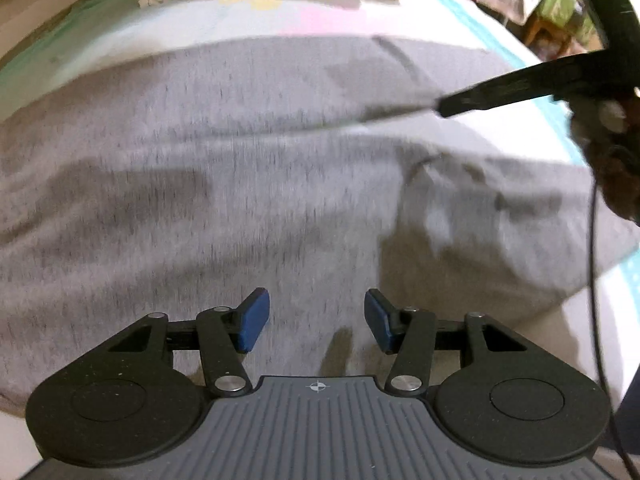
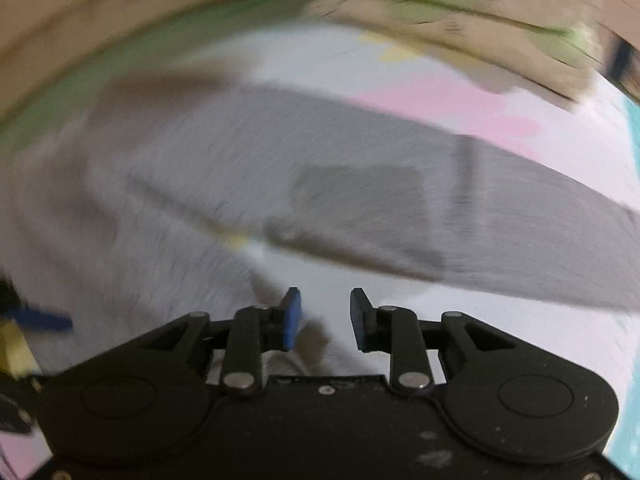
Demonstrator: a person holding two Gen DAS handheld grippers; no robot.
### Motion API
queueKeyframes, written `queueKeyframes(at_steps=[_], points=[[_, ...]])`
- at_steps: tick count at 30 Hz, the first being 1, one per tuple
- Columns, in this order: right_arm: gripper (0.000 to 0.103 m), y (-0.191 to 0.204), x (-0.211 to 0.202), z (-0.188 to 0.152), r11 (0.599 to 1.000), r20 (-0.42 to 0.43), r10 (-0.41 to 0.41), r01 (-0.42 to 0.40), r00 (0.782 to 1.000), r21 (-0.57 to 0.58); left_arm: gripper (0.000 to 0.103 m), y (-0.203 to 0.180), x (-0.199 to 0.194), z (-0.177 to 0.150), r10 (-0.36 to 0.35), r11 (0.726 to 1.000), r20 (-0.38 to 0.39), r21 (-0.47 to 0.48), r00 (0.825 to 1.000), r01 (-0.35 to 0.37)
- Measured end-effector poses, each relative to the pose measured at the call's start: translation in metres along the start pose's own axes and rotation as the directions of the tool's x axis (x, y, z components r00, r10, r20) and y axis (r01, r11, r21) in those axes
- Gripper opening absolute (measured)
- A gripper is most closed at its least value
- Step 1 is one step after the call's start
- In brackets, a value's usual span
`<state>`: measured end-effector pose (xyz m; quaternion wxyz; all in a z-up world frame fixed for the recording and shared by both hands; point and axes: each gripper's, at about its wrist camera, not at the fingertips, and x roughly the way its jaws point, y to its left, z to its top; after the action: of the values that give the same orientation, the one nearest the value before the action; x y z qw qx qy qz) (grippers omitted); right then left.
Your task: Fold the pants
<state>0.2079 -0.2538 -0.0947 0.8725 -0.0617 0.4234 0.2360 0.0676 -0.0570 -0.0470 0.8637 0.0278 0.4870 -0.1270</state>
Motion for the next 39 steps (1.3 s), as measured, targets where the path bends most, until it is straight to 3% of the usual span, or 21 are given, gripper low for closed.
queueKeyframes(at_steps=[2,3,7,9,10,11,12,13,16,19,21,23,25,28,30,32,37,39], points=[[0.025,-0.024,-0.012,-0.003,0.995,-0.022,0.039,-0.037,0.999,0.097,0.052,-0.002,0.002,0.009,-0.006,1.000,0.010,-0.017,1.000,0.006],[0.017,-0.033,-0.016,-0.007,0.992,-0.047,0.052,-0.047,0.998,0.114,0.052,-0.004,0.004,0.012,-0.017,1.000,0.009,-0.025,1.000,0.017],[0.010,-0.035,-0.017,-0.026,0.993,-0.186,0.111,-0.103,0.976,0.051,0.052,-0.019,0.020,0.017,-0.052,0.998,-0.015,-0.024,0.999,0.052],[0.010,-0.032,-0.019,-0.037,0.990,-0.232,0.140,-0.141,0.963,0.013,0.052,-0.028,0.029,0.011,-0.062,0.998,-0.066,-0.001,0.996,0.062],[0.010,-0.032,-0.017,-0.040,0.990,-0.254,0.138,-0.144,0.957,-0.004,0.051,-0.031,0.036,0.006,-0.062,0.998,-0.100,0.010,0.993,0.063],[0.010,-0.031,-0.012,-0.045,0.992,-0.279,0.117,-0.128,0.953,-0.020,0.051,-0.036,0.034,0.000,-0.045,0.998,-0.069,0.040,0.997,0.048],[0.000,-0.034,-0.005,-0.049,0.997,-0.296,0.049,-0.064,0.954,-0.043,0.051,-0.040,0.032,-0.005,-0.032,0.997,-0.061,0.075,0.998,0.036],[0.000,-0.040,-0.002,-0.050,0.998,-0.284,0.036,-0.050,0.958,-0.041,0.052,-0.045,0.032,-0.009,-0.017,0.993,-0.059,0.116,0.998,0.024],[0.000,-0.067,-0.008,-0.046,0.994,-0.212,0.038,-0.014,0.976,0.112,0.052,-0.052,0.029,-0.018,-0.008,0.986,-0.051,0.167,0.999,0.016],[0.001,-0.068,-0.017,-0.043,0.997,-0.180,0.007,0.006,0.984,0.071,0.052,-0.049,0.026,-0.019,-0.021,0.989,-0.053,0.144,0.998,0.029],[0.005,-0.061,-0.027,-0.045,0.995,-0.169,0.095,-0.093,0.981,0.019,0.052,-0.046,0.026,-0.018,-0.035,0.993,-0.055,0.114,0.998,0.041],[0.005,-0.052,-0.032,-0.050,0.977,-0.196,0.207,-0.213,0.959,-0.009,0.052,-0.044,0.023,-0.017,-0.055,0.995,-0.055,0.080,0.997,0.059],[0.005,-0.050,-0.031,-0.055,0.969,-0.245,0.228,-0.245,0.942,-0.041,0.052,-0.040,0.018,-0.014,-0.074,0.995,-0.059,0.056,0.996,0.077],[0.000,-0.057,-0.018,-0.061,0.990,-0.268,0.112,-0.129,0.957,-0.050,0.052,-0.038,0.017,-0.012,-0.083,0.996,-0.063,0.040,0.995,0.085],[0.000,-0.072,-0.020,-0.058,0.992,-0.234,0.123,-0.115,0.964,0.047,0.052,-0.034,0.014,-0.008,-0.084,0.996,-0.061,0.022,0.995,0.086],[0.000,-0.081,-0.025,-0.052,0.997,-0.218,0.071,-0.061,0.973,0.051,0.052,-0.028,0.009,0.000,-0.091,0.996,-0.045,0.013,0.995,0.092],[0.020,-0.085,-0.043,-0.027,0.997,-0.148,0.032,-0.022,0.988,0.070,0.052,-0.009,0.003,0.037,-0.026,0.999,0.039,0.024,0.999,0.025],[0.037,-0.093,-0.041,-0.008,0.991,-0.094,0.010,0.003,0.995,0.134,0.052,0.004,0.007,0.060,0.002,1.000,0.063,-0.007,0.998,-0.001]])
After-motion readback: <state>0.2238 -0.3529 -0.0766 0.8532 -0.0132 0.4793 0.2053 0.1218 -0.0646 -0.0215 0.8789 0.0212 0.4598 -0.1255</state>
